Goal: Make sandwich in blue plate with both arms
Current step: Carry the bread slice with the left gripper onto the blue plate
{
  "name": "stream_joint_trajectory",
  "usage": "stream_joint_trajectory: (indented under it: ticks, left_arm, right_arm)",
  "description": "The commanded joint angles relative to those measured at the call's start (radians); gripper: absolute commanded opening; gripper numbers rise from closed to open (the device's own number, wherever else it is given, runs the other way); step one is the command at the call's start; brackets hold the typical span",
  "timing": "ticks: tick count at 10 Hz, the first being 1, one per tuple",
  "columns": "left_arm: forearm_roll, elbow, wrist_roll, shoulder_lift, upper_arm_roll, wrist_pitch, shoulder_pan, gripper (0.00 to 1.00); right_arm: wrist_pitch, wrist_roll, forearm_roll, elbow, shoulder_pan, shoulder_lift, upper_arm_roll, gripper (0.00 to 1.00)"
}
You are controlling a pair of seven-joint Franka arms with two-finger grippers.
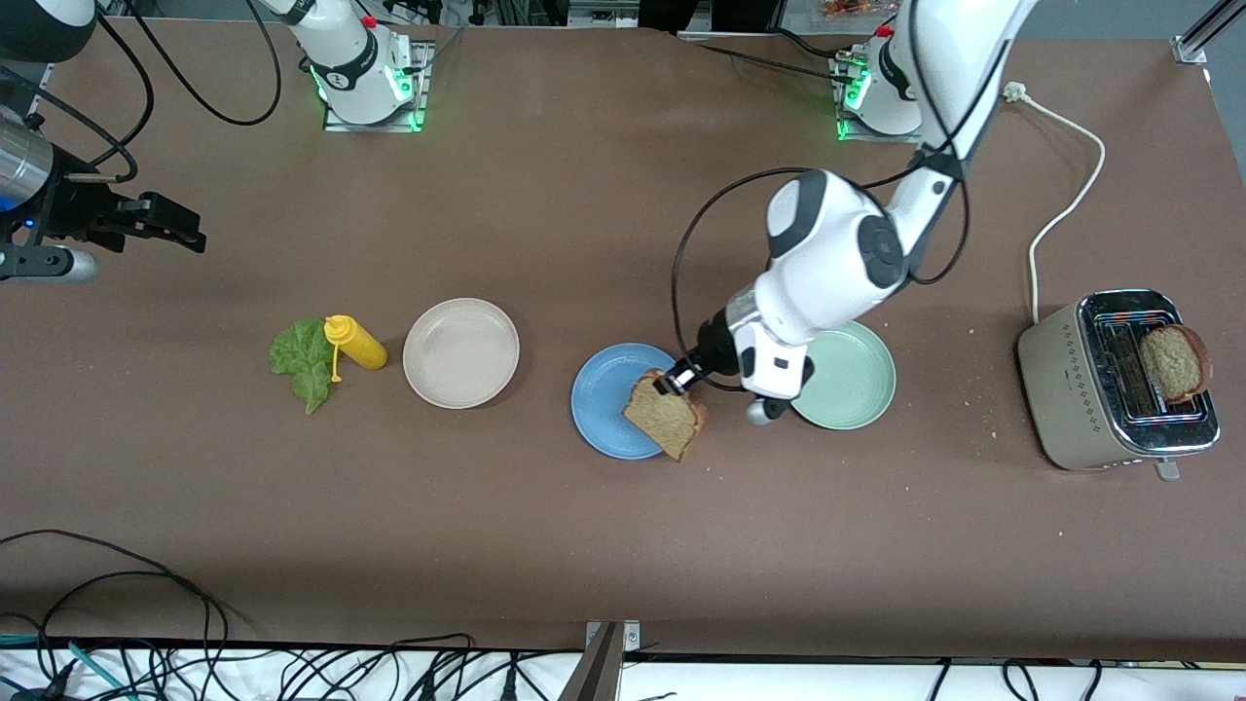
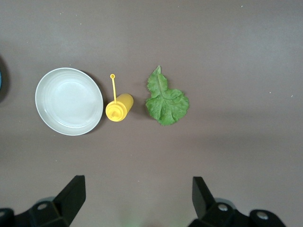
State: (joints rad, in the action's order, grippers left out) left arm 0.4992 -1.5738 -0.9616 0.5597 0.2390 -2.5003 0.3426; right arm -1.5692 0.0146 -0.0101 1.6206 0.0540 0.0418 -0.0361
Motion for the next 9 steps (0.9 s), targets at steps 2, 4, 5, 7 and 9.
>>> stream_joint_trajectory:
  ticks: [2, 4, 5, 7, 9]
  left_arm:
    - [0.05, -0.021, 0.001, 0.054, -0.012, -0.118, 0.091, 0.0]
    - [0.051, -0.021, 0.0, 0.094, -0.012, -0.195, 0.127, 0.0]
    - [0.051, -0.02, 0.0, 0.101, -0.012, -0.196, 0.131, 0.0]
    - [0.048, -0.018, -0.003, 0.12, -0.012, -0.198, 0.136, 0.0]
    - [0.047, -0.015, -0.003, 0.132, -0.014, -0.219, 0.15, 0.0]
  right_arm:
    - [0.008, -0.012, -0.019, -0.005, -0.006, -0.003, 0.001, 1.0]
    - [0.006, -0.012, -0.019, -0.005, -0.006, -0.003, 0.001, 1.0]
    - [0.005, -0.012, -0.019, -0.005, -0.006, -0.003, 0.001, 1.0]
    - [0.005, -0.012, -0.019, -0.004, -0.006, -0.003, 0.001, 1.0]
    - [0.005, -0.012, -0.019, -0.004, -0.006, -0.003, 0.001, 1.0]
